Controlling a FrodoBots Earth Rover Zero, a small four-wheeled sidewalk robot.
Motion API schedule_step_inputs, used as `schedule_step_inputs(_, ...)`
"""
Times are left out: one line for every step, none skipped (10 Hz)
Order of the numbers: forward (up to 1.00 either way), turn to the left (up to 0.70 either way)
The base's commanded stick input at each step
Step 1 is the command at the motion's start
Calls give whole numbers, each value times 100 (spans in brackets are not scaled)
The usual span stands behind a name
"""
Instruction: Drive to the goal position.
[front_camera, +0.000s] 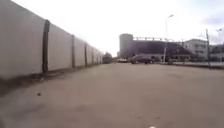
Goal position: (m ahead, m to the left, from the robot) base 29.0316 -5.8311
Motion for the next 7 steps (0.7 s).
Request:
schedule_step_inputs(70,1)
schedule_step_inputs(70,1)
schedule_step_inputs(70,1)
schedule_step_inputs(70,1)
schedule_step_inputs(70,1)
schedule_step_inputs(70,1)
schedule_step_inputs(70,1)
